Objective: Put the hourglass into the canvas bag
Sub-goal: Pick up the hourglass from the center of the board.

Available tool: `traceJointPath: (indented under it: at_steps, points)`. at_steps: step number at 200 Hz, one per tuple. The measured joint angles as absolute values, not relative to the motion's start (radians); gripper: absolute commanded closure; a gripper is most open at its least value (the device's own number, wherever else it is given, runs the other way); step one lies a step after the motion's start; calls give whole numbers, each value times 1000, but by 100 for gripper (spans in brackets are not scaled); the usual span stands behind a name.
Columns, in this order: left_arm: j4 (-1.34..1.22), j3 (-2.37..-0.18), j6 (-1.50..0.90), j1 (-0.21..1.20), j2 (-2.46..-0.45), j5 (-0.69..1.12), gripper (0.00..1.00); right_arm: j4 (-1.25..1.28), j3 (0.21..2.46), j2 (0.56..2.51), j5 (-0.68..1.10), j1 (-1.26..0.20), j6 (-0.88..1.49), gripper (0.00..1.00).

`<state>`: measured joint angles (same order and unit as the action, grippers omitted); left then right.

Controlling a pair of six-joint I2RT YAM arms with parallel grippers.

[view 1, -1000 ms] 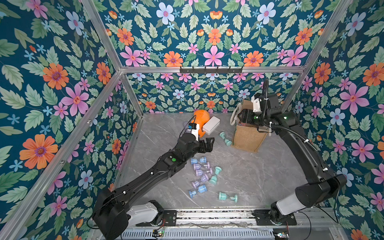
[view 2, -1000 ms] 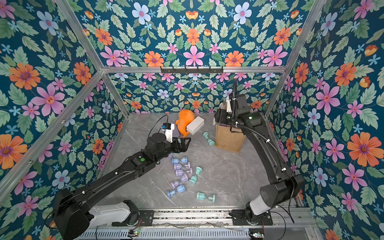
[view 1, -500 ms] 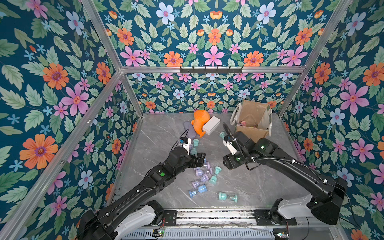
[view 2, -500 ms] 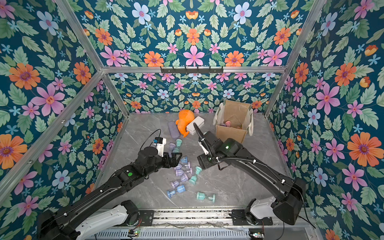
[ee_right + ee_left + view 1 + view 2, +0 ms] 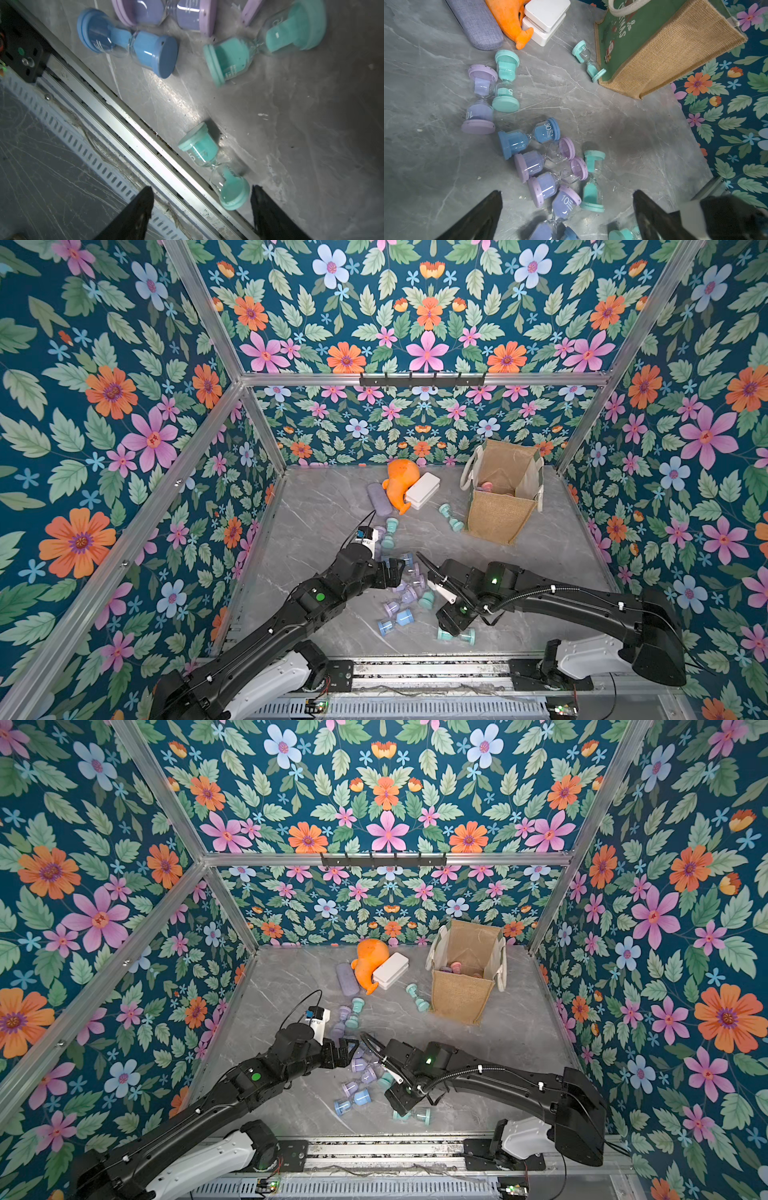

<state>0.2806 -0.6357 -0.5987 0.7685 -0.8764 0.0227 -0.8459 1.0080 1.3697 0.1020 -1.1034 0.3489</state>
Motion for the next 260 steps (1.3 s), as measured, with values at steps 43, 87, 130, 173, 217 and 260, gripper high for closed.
traceJointPath:
  at_steps: [43,87,130,173,217,260]
  points:
    - [294,-616,-603,768,-850,7,0,-773,978,1459,102,-1162,359,25]
    - [308,-616,-606,768,-847,-9,0,-725,963,1540,93,-1179,355,26]
    - [311,-618,-606,768,-847,-29,0,-705,966,1597,69,-1191,337,28]
    - [312,-615,-606,768,-841,-40,0,-707,974,1647,26,-1195,332,33]
    - [314,-616,-605,768,-846,-50,0,-712,985,1701,-12,-1195,329,36]
    - [315,-616,-603,768,-847,-54,0,-721,1005,1727,-16,-1195,329,44]
